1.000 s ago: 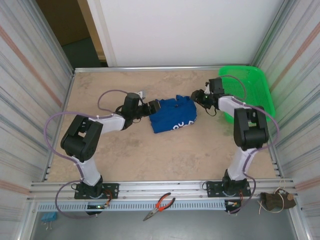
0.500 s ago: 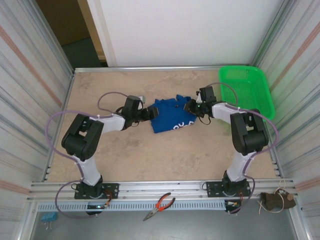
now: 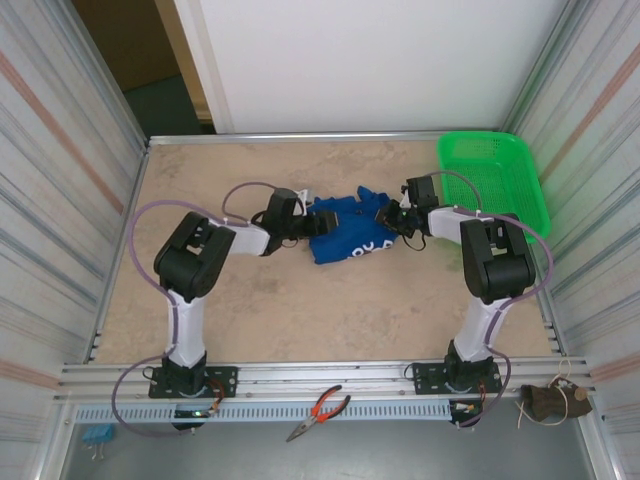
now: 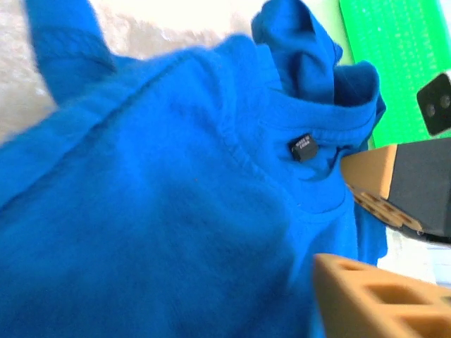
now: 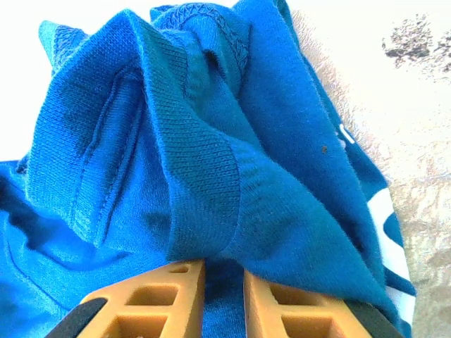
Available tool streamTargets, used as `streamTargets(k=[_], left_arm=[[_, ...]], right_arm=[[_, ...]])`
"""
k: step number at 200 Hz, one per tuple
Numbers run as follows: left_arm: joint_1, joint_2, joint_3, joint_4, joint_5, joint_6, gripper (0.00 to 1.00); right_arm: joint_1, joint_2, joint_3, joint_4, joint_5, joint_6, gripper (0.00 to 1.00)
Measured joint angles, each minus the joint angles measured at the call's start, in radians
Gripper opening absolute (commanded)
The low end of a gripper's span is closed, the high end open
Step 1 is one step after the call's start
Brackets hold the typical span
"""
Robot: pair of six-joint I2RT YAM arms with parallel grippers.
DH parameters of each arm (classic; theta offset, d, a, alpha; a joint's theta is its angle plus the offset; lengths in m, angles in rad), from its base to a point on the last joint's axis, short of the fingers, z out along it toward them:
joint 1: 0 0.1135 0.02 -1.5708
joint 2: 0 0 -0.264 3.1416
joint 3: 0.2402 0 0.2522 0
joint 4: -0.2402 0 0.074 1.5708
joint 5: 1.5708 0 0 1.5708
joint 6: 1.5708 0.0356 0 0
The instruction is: Fold the inside-out t-shirt
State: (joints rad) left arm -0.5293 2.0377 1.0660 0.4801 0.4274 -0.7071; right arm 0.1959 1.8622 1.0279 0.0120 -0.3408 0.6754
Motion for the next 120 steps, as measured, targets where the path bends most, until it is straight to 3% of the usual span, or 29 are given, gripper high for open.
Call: streamTargets(k=[19, 42, 56, 75, 120], left_arm=[[-0.004, 0.01, 0.0, 0.004, 0.0, -0.016, 0.0], [0.007, -0.011, 0.001, -0.027, 0.0, -0.006, 0.0], [0.035, -0.05, 0.01, -0.107, 0.012, 0.024, 0.0], [0.107, -0.115, 0.058, -0.266, 0.035, 0.095, 0.0], [0.376, -0.15, 0.368, -0.728, 0.112, 0.383, 0.0]], right_arm=[[0.0, 0.0, 0.0, 0.001, -0.003, 0.003, 0.21], [0.0, -0.026, -0.005, -0.011, -0.02, 0.008, 0.33], [0.001, -0.084, -0.011, -0.049, -0.032, 0.01, 0.54], [0.001, -0.212, -0.011, -0.101, -0.043, 0.019, 0.68], [0.015, -0.57, -0.02, -0.209, -0.048, 0.021, 0.77]])
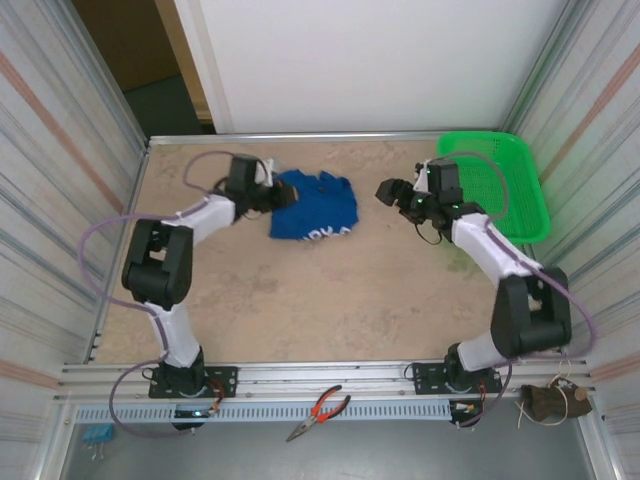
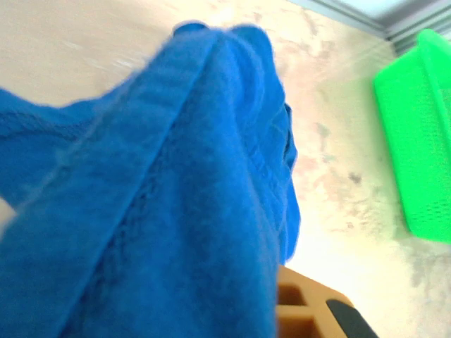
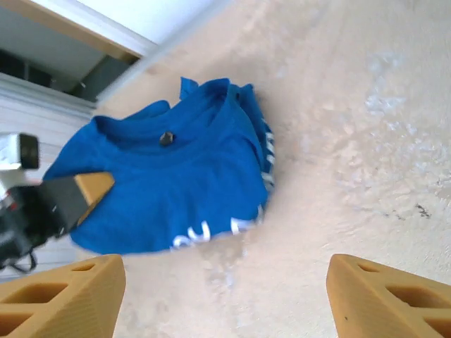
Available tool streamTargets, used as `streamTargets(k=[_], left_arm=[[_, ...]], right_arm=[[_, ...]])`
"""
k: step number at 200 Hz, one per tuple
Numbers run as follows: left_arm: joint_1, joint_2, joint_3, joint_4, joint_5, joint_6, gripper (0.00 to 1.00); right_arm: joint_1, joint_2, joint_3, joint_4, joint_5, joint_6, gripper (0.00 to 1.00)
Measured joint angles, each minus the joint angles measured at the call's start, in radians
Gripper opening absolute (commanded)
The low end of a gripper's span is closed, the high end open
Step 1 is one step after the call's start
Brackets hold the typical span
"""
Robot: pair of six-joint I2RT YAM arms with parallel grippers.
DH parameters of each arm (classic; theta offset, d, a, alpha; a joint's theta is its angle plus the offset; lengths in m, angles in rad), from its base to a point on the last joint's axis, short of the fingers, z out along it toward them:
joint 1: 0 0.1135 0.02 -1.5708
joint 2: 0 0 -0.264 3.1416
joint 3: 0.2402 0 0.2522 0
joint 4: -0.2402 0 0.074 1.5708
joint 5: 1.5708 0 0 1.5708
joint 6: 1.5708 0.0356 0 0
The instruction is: Fold the inside-out t-shirt
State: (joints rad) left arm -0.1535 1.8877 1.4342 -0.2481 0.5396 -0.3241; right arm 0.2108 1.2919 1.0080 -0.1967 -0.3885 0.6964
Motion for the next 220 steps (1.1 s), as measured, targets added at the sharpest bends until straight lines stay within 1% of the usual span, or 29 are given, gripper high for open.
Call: streamTargets(k=[30, 49, 68, 76, 86, 96, 103, 116, 119, 123, 126, 127, 129, 134, 151, 154, 174, 197, 220], left_arm=[[0.153, 0.071, 0.2, -0.282, -0.009, 0.192, 0.0], [0.222, 0.121, 0.265, -0.396, -0.023, 0.274, 0.0], [0.266, 0.16, 0.287, -0.46, -0.055, 0.335, 0.01], [0.28, 0.176, 0.293, -0.483, -0.078, 0.358, 0.11], [0.291, 0.192, 0.301, -0.502, -0.107, 0.383, 0.34], [0.302, 0.21, 0.311, -0.519, -0.145, 0.402, 0.5], [0.31, 0.22, 0.319, -0.525, -0.169, 0.41, 0.6], [0.323, 0.232, 0.327, -0.533, -0.207, 0.415, 0.72], [0.326, 0.232, 0.327, -0.534, -0.213, 0.416, 0.78], [0.333, 0.232, 0.327, -0.535, -0.225, 0.413, 0.81], [0.336, 0.232, 0.327, -0.536, -0.23, 0.414, 0.94], [0.338, 0.231, 0.327, -0.536, -0.232, 0.417, 0.96], [0.341, 0.23, 0.327, -0.534, -0.237, 0.413, 0.98], [0.349, 0.226, 0.326, -0.532, -0.243, 0.409, 0.99], [0.373, 0.189, 0.296, -0.494, -0.255, 0.385, 0.99], [0.376, 0.178, 0.288, -0.487, -0.253, 0.379, 0.99], [0.377, 0.08, 0.216, -0.43, -0.247, 0.348, 0.99], [0.34, -0.1, 0.104, -0.346, -0.208, 0.296, 0.99], [0.288, -0.333, -0.062, -0.224, -0.174, 0.238, 0.99]], right_arm=[[0.036, -0.187, -0.065, -0.095, 0.026, 0.0, 0.77], [0.052, -0.275, -0.113, -0.174, 0.052, 0.0, 0.78], [0.054, -0.343, -0.144, -0.249, 0.075, 0.0, 0.78], [0.054, -0.362, -0.147, -0.278, 0.083, 0.0, 0.78], [0.054, -0.378, -0.147, -0.3, 0.089, 0.0, 0.78], [0.054, -0.389, -0.147, -0.32, 0.097, -0.001, 0.79], [0.054, -0.393, -0.147, -0.332, 0.101, -0.001, 0.82], [0.054, -0.395, -0.146, -0.351, 0.108, -0.003, 0.87], [0.054, -0.396, -0.146, -0.355, 0.11, -0.005, 0.88], [0.054, -0.396, -0.146, -0.36, 0.113, -0.006, 0.9], [0.054, -0.396, -0.146, -0.364, 0.115, -0.007, 0.92], [0.054, -0.396, -0.146, -0.366, 0.117, -0.007, 0.92], [0.054, -0.396, -0.146, -0.368, 0.118, -0.007, 0.93], [0.054, -0.397, -0.146, -0.374, 0.126, -0.008, 0.95], [0.054, -0.397, -0.146, -0.386, 0.143, -0.013, 0.98], [0.054, -0.397, -0.146, -0.386, 0.146, -0.013, 1.0], [0.054, -0.397, -0.134, -0.396, 0.175, -0.016, 0.99], [0.053, -0.397, -0.111, -0.406, 0.226, -0.024, 0.99], [0.051, -0.395, -0.084, -0.414, 0.333, -0.046, 0.99]])
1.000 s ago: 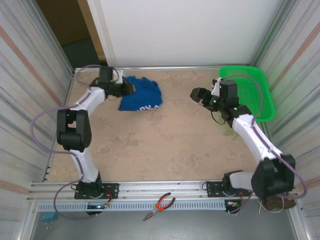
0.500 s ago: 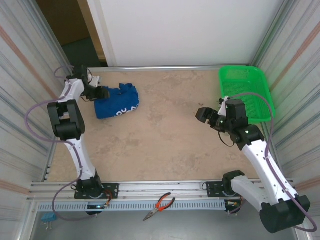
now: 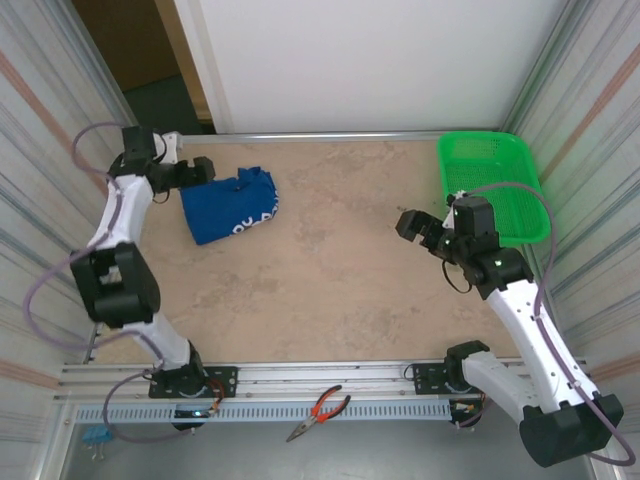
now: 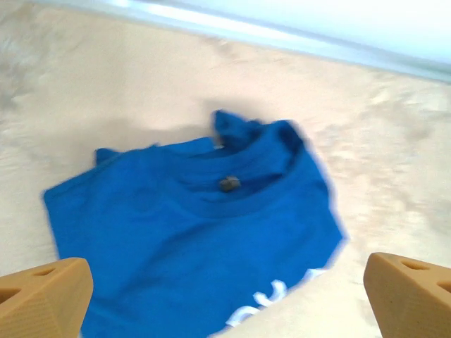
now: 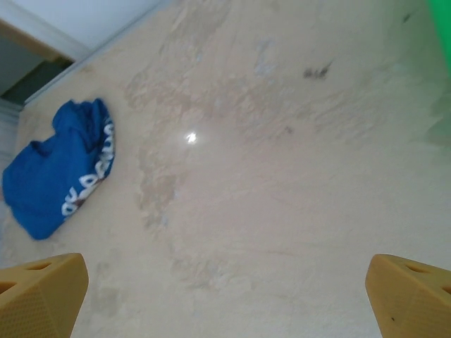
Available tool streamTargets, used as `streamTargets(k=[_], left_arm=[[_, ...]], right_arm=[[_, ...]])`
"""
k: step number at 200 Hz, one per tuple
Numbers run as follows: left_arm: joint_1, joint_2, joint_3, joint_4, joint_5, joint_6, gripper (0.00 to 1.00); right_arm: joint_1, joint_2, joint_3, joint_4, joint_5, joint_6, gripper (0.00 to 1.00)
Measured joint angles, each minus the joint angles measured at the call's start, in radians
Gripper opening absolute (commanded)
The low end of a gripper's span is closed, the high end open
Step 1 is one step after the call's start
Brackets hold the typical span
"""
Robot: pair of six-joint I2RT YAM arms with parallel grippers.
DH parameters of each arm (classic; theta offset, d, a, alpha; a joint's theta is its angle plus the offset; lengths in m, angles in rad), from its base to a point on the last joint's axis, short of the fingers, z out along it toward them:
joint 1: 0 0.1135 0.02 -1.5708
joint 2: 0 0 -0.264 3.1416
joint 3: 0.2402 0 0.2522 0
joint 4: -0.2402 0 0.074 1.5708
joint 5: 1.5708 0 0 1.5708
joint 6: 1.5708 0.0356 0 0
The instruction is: Fold the inside-out t-shirt
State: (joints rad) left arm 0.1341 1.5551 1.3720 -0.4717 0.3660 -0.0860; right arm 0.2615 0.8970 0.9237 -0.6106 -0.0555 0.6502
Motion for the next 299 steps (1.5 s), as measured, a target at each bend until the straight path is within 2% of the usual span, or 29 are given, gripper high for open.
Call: streamTargets(k=[20, 32, 68, 94, 119, 148, 175, 189, 197, 228, 299], left_arm=[[-0.051, -0.227, -0.203, 0.126, -0.012, -0.055, 0.99], [-0.087, -0.347, -0.333, 0.198, -0.053, -0.077, 0.99], [-0.18, -0.612, -0.765, 0.437, -0.286, -0.09, 0.99], [-0.188, -0.632, -1.008, 0.614, -0.468, -0.068, 0.99], [-0.185, -0.461, -1.067, 0.775, -0.579, -0.037, 0.99], [-0.159, -0.248, -1.056, 1.002, -0.573, 0.004, 0.99], [-0.134, -0.129, -1.007, 1.106, -0.526, 0.031, 0.99], [-0.137, -0.087, -1.015, 1.231, -0.476, 0.058, 0.99], [-0.14, -0.063, -1.022, 1.284, -0.458, 0.065, 0.99], [-0.14, -0.032, -0.991, 1.263, -0.393, 0.091, 0.99], [-0.157, -0.034, -0.977, 1.26, -0.359, 0.128, 0.99]], right_arm=[[-0.01, 0.008, -0.006, 0.021, 0.138, -0.024, 0.99], [-0.015, 0.005, -0.057, 0.105, 0.229, -0.061, 0.99], [-0.04, 0.05, -0.28, 0.324, 0.461, -0.222, 0.99], [-0.086, 0.174, -0.384, 0.496, 0.558, -0.304, 0.99], [-0.093, 0.359, -0.44, 0.706, 0.605, -0.398, 0.99], [-0.113, 0.492, -0.464, 0.92, 0.546, -0.502, 0.99], [-0.186, 0.54, -0.52, 1.194, 0.384, -0.554, 0.99], [-0.238, 0.609, -0.567, 1.365, 0.303, -0.557, 0.99], [-0.262, 0.637, -0.575, 1.372, 0.268, -0.557, 0.99], [-0.297, 0.655, -0.542, 1.37, 0.145, -0.555, 0.99], [-0.299, 0.654, -0.529, 1.387, 0.083, -0.555, 0.99]])
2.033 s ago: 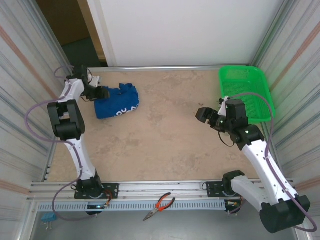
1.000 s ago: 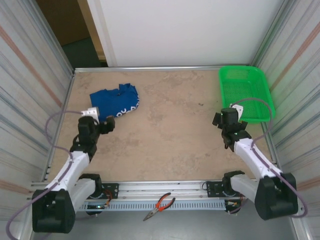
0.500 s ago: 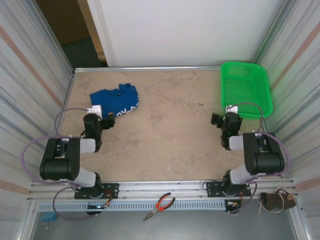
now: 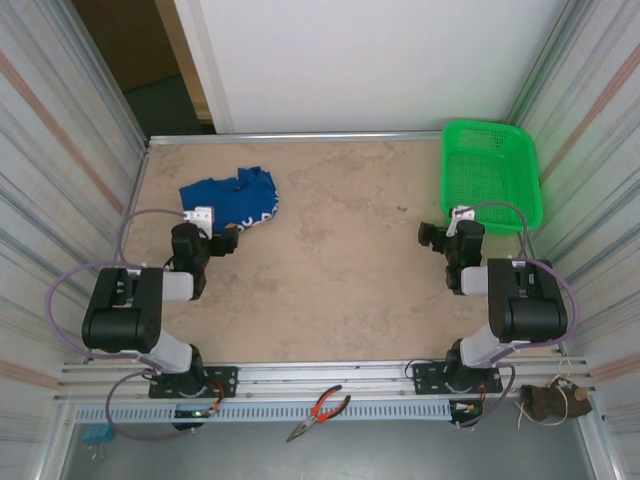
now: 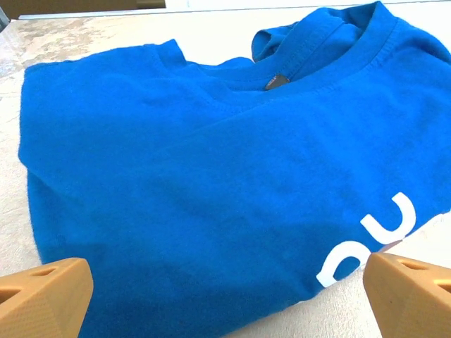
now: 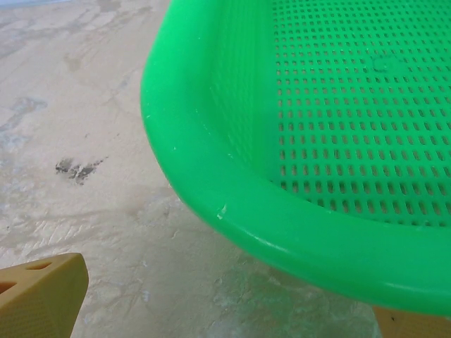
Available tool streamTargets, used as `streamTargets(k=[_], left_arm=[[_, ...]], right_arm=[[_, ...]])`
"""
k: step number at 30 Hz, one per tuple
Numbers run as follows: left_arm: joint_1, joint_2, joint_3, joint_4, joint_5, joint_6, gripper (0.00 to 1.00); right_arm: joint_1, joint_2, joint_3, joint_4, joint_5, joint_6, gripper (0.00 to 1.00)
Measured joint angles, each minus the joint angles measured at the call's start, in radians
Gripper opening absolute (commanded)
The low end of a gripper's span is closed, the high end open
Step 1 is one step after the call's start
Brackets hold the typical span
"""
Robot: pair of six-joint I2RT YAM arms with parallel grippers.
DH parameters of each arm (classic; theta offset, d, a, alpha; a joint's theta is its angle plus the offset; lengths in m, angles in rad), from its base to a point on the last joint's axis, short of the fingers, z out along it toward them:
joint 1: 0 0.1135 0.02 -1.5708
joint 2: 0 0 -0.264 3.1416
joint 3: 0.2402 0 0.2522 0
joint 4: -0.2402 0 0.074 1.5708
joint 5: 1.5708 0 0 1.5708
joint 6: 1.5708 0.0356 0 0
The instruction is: Fold the inside-out t-shirt
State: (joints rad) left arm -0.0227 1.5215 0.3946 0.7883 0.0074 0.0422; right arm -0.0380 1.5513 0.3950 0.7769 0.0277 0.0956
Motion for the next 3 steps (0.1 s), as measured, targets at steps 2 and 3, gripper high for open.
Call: streamTargets(k=[2, 3], left_arm=[[0.0, 0.0, 0.0, -0.002, 0.0, 0.003, 0.99], [0.0, 0.0, 0.0, -0.003, 0.0, 0.005, 0.99]], right_arm=[[0.0, 0.0, 0.0, 0.0, -0.002, 0.0, 0.99], [0.0, 0.0, 0.0, 0.001, -0.002, 0.0, 0.99]])
